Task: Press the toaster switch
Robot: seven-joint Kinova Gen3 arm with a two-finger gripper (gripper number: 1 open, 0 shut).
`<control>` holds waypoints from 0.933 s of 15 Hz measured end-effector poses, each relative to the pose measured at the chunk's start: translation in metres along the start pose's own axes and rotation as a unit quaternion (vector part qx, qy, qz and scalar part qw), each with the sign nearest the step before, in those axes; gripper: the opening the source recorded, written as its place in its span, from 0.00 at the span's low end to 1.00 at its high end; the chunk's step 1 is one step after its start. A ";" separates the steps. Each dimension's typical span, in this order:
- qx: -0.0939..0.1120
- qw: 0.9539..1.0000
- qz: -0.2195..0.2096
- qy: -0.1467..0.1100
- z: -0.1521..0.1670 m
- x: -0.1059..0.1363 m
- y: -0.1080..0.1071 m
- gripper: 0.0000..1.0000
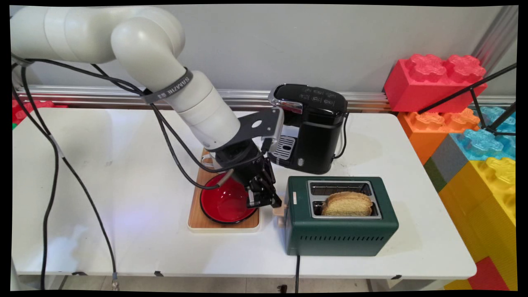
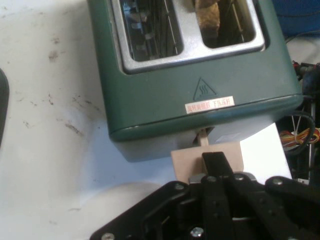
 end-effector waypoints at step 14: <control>0.002 1.000 0.001 0.006 0.024 -0.007 0.001 0.00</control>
